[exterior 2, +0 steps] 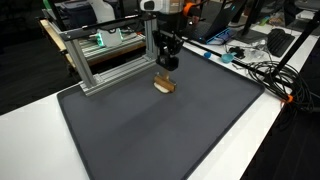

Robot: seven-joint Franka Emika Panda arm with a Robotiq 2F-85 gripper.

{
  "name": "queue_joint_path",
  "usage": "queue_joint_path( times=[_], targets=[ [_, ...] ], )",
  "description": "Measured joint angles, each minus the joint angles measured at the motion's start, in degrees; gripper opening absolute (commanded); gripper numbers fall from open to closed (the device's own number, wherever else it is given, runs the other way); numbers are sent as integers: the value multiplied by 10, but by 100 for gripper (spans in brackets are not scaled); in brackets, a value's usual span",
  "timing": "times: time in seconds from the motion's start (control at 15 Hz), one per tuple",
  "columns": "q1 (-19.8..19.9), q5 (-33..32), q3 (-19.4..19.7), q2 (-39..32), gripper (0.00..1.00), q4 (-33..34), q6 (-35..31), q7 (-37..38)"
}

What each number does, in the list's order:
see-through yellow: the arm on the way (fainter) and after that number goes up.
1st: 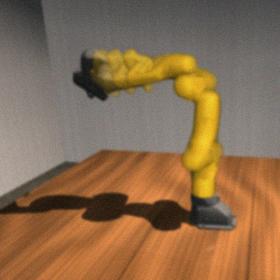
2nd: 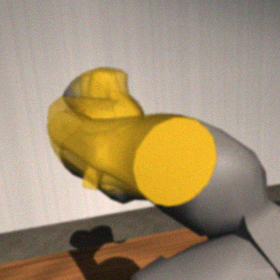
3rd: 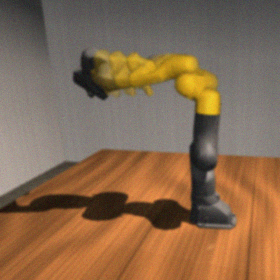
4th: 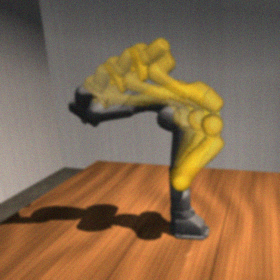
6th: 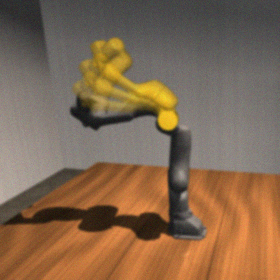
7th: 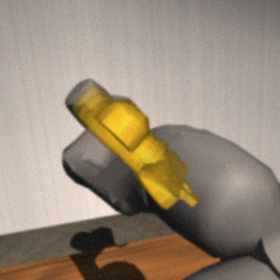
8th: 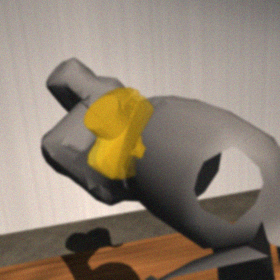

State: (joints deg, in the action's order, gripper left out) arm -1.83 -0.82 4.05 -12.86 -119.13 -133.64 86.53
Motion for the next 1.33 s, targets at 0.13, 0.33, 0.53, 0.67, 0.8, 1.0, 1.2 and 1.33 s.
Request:
queue_joint_path(
  times=[0.13, 0.33, 0.53, 0.67, 0.8, 1.0, 1.2, 1.33],
  targets=[
    [-1, -10, 0, 0, 21, 0, -1, 18],
    [-3, -28, 0, -1, 21, 0, -2, 43],
    [-6, -52, 1, -1, 21, 0, -3, 70],
    [-7, -67, 2, -1, 21, 1, -3, 87],
    [-8, -80, 3, -2, 21, 1, -3, 100],
    [-7, -103, 7, -5, 21, 3, -3, 116],
    [-7, -142, 22, -22, 21, 6, -7, 133],
    [-7, -155, 29, -26, 21, 10, -7, 136]
  ],
)
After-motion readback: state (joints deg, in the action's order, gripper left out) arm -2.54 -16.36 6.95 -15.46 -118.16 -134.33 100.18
